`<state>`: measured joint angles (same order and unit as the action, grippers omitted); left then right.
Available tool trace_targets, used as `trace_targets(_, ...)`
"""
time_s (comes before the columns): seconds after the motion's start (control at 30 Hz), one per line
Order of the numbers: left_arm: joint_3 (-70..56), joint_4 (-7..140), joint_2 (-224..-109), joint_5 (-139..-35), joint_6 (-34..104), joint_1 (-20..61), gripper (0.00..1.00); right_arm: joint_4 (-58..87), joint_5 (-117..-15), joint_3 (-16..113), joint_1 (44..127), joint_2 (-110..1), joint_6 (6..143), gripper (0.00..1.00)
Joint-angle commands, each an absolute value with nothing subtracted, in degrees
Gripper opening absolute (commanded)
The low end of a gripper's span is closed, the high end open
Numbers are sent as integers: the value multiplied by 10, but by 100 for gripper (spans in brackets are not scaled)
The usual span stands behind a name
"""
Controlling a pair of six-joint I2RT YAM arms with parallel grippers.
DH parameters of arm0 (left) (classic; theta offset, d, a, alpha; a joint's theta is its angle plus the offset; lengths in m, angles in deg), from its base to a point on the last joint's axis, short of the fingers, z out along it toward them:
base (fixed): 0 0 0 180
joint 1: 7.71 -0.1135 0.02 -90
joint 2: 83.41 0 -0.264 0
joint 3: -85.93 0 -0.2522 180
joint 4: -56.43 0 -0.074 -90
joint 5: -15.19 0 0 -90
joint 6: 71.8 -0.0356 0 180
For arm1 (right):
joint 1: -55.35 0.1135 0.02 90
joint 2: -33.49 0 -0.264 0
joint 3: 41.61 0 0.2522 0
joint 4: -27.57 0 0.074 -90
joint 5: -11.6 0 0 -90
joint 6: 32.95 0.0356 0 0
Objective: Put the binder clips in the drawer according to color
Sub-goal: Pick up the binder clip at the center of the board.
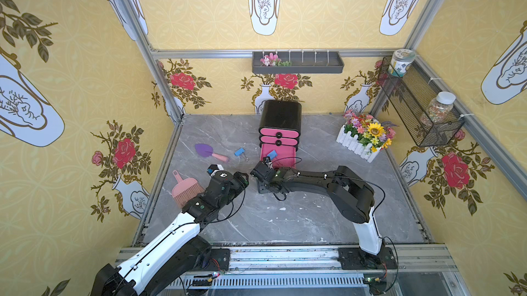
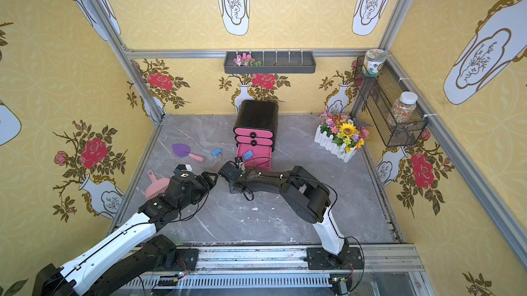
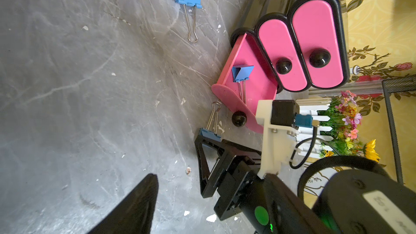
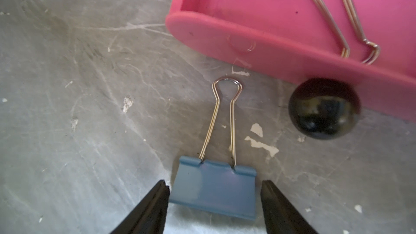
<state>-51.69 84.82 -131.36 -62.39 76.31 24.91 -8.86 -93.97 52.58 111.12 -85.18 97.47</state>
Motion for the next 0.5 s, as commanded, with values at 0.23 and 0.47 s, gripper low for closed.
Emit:
trace_targets(0.23, -521, 839, -1315, -624, 763, 248, 80, -94, -954, 528, 1113, -852, 976, 58)
trace_targets(0.47, -520, 838, -1315, -624, 763, 248, 80, -94, -956, 519, 1125, -833, 971, 53)
